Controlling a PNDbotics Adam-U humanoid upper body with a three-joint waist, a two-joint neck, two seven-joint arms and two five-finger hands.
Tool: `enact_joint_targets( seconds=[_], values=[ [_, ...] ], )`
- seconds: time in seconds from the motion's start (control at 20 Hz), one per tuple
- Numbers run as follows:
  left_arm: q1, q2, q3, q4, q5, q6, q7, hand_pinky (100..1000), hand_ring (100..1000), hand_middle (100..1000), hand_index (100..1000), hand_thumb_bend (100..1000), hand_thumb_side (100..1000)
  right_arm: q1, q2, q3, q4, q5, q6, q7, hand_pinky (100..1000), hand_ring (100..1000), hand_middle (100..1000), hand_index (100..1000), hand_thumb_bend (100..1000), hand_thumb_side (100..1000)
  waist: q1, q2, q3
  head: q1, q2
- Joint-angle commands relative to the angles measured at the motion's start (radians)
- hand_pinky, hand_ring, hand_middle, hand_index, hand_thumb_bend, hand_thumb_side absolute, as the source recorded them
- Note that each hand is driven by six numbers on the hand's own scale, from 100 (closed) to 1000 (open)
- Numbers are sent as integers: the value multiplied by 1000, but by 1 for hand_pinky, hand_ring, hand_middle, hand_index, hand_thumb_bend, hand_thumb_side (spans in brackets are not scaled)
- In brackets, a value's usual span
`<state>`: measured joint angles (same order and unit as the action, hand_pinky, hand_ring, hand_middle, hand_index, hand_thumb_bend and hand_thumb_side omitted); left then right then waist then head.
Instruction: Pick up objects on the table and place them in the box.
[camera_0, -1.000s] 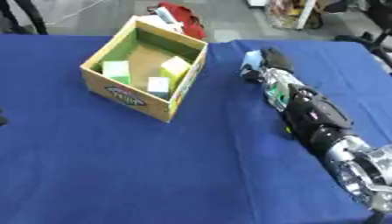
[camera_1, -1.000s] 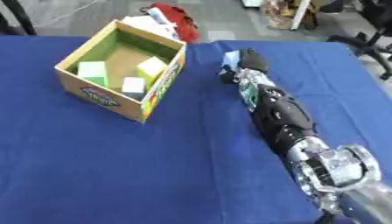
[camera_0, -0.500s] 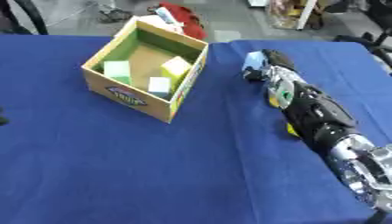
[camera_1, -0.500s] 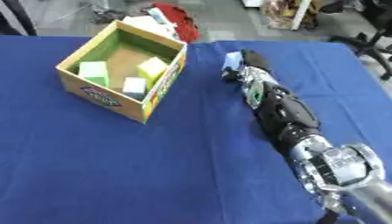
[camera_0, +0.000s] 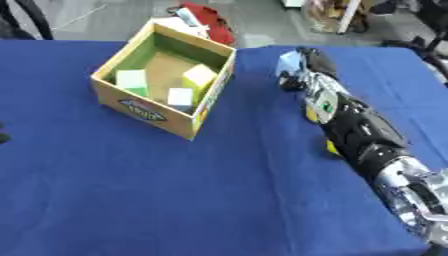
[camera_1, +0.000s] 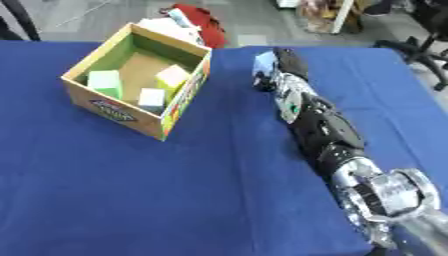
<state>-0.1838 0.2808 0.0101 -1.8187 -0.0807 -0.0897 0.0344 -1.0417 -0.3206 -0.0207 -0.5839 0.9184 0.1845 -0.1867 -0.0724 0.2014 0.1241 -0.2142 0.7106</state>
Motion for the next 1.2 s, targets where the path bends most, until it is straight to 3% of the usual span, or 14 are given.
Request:
enact_joint_targets(
  seconds=[0.05, 0.4, 0.55, 0.65, 0.7, 0.75, 0.8, 0.85, 0.9, 1.0, 1.2],
  values=[
    [-3, 13, 5, -15, 0, -1, 2, 687, 577, 578, 782, 100, 696, -34, -20, 27, -102, -23, -50, 28, 601, 533, 290, 927, 100, 150, 10, -24, -1, -2, -3],
    [-2, 13, 3, -15, 1, -1, 0, 688, 576, 578, 782, 100, 696, -67, 30, 113, -244, -65, -146, 150, 607, 537, 293, 929, 100, 162, 6, -29, 12, -10, 0],
    [-5, 13, 0, -15, 1, -1, -3, 687, 576, 578, 782, 100, 696, -83, 74, 142, -256, -61, -180, 204, 623, 556, 311, 938, 100, 168, 5, -28, 24, -16, -1],
    [-10, 12, -4, -16, 3, -2, -6, 688, 576, 578, 782, 100, 695, -95, 115, 148, -236, -42, -199, 242, 639, 582, 365, 956, 100, 218, 5, -25, 37, -24, -5],
    [-13, 11, -6, -16, 4, -2, -8, 688, 576, 578, 782, 100, 702, -99, 136, 147, -218, -32, -208, 260, 663, 626, 468, 988, 100, 313, 6, -23, 44, -28, -8],
    [-16, 11, -7, -17, 5, -2, -10, 688, 576, 578, 783, 100, 693, -104, 154, 146, -201, -18, -219, 280, 674, 646, 508, 998, 100, 356, 7, -21, 51, -30, -11],
    [-19, 11, -8, -17, 6, -2, -11, 688, 576, 578, 783, 100, 692, -107, 170, 146, -185, -2, -231, 299, 710, 721, 659, 1000, 100, 526, 8, -20, 58, -34, -13],
    [-21, 10, -9, -18, 7, -2, -13, 688, 576, 578, 783, 100, 692, -110, 185, 146, -173, 19, -245, 319, 730, 752, 727, 1000, 100, 580, 9, -18, 65, -37, -15],
    [-23, 10, -10, -18, 8, -2, -13, 688, 575, 578, 783, 100, 691, -112, 197, 147, -164, 44, -260, 335, 780, 839, 871, 1000, 100, 665, 9, -16, 70, -40, -16],
    [-26, 9, -11, -19, 9, -2, -15, 688, 575, 577, 783, 100, 692, -114, 216, 149, -155, 101, -290, 366, 840, 930, 995, 1000, 100, 699, 10, -14, 77, -43, -17],
    [-25, 9, -11, -18, 9, -2, -17, 688, 575, 577, 783, 100, 693, -108, 229, 151, -169, 211, -324, 361, 880, 974, 1000, 1000, 100, 688, 10, -14, 75, -46, -17]
  ],
)
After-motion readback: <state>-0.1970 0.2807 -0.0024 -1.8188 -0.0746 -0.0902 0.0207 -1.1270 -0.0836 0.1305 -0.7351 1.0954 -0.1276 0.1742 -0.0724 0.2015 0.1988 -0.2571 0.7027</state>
